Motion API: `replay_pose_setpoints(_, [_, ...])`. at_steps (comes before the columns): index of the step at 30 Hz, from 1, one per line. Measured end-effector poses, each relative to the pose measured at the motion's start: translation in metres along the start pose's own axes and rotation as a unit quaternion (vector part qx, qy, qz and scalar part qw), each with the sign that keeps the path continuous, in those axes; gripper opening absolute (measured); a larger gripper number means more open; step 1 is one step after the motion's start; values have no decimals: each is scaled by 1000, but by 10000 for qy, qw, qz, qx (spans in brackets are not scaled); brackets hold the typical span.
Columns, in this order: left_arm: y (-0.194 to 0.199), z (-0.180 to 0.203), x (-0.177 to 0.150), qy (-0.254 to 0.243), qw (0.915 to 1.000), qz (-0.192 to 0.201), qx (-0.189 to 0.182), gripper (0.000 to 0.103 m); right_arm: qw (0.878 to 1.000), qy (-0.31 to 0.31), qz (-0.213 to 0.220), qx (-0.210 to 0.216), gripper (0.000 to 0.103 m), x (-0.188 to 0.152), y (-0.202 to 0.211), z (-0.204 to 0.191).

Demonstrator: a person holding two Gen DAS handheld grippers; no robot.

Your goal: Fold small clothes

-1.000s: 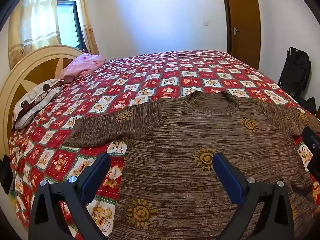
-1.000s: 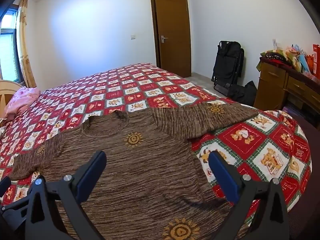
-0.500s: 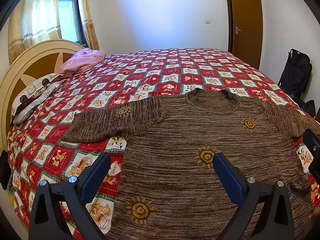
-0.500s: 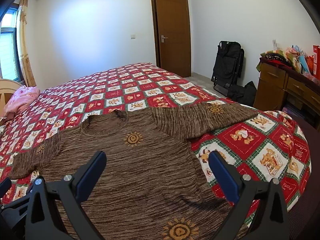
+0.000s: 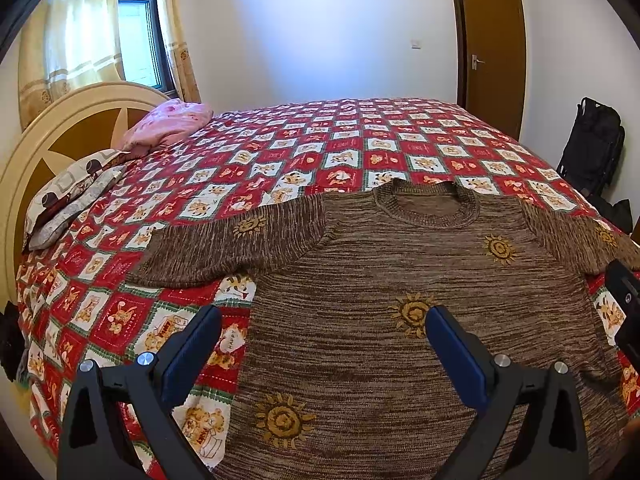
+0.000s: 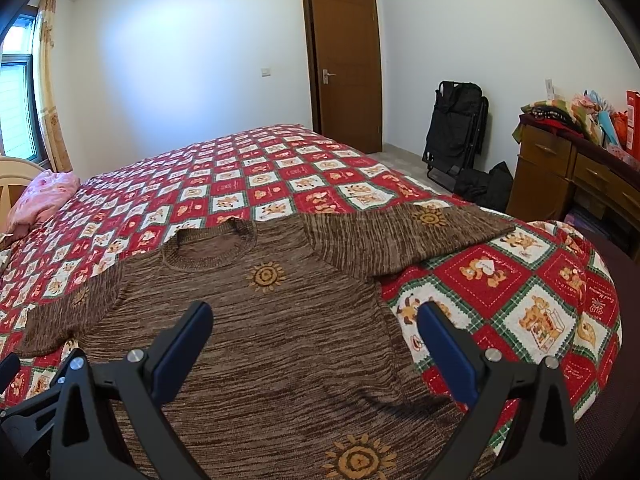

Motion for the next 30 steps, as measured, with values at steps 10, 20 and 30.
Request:
replay_pose_setpoints(10, [0, 0, 1, -6, 10000, -19, -6, 102, 10000, 1, -2, -7, 103, 0, 0, -1])
replay_pose_setpoints(20, [0, 0, 1, -15, 10000, -30, 6, 102, 10000, 4, -32, -2, 103, -2, 1, -1])
replay_pose_setpoints(30, [0, 0, 0, -14, 10000, -43, -6, 102, 10000, 7, -38, -14, 103, -2, 0, -1])
Point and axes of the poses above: each gripper's, at about its wrist camera, not at the fingertips, and y roughly against the way its jaws point, z to its right, x to its top, the point moved 8 cm from there along -y, roughly the way its jaws point, and after that the axes turned 11 degrees about -y, right-handed, at the moved point
